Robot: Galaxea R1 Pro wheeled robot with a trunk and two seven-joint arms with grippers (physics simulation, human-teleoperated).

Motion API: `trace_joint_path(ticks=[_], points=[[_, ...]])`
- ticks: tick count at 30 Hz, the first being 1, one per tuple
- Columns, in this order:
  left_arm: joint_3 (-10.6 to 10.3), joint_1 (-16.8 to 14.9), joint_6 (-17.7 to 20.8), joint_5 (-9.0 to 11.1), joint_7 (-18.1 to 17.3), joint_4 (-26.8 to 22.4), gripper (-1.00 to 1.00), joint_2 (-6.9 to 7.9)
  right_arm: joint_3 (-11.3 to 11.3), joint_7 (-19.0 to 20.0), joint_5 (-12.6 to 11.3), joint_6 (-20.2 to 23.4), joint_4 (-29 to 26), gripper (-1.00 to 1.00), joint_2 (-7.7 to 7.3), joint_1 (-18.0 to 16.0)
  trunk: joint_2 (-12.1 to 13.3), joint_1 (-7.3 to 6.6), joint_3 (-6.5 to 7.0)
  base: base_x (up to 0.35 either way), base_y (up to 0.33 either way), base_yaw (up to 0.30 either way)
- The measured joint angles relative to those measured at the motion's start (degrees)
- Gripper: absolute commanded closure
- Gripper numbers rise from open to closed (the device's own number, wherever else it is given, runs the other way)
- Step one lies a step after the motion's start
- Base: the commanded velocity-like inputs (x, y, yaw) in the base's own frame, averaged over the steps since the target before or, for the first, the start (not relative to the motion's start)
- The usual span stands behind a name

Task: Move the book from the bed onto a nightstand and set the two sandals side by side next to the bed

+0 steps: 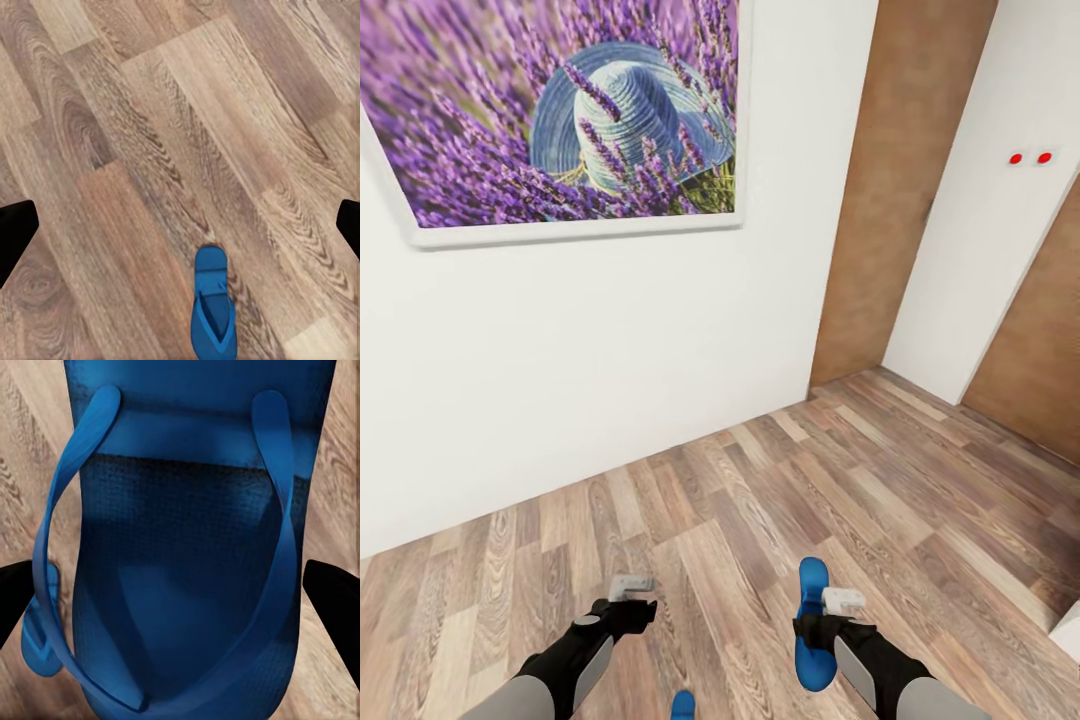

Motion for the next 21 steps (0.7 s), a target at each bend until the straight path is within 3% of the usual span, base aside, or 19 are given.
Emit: trace_joint_path(ticks=[12, 21], points=[[0.0, 0.0, 0.0, 0.0, 0.0, 0.0, -1.0, 0.0, 0.0, 0.0, 0.0, 0.0, 0.0, 1.0, -0.04, 0.0, 0.0, 0.0, 0.0, 0.005, -0.01, -0.234], [0.0, 0.0, 0.0, 0.0, -0.1, 0.0, -1.0, -0.1, 0.0, 0.0, 0.0, 0.0, 0.0, 1.0, -0.01, 0.0, 0.0, 0.02, 0.0, -0.062, -0.05, -0.056]])
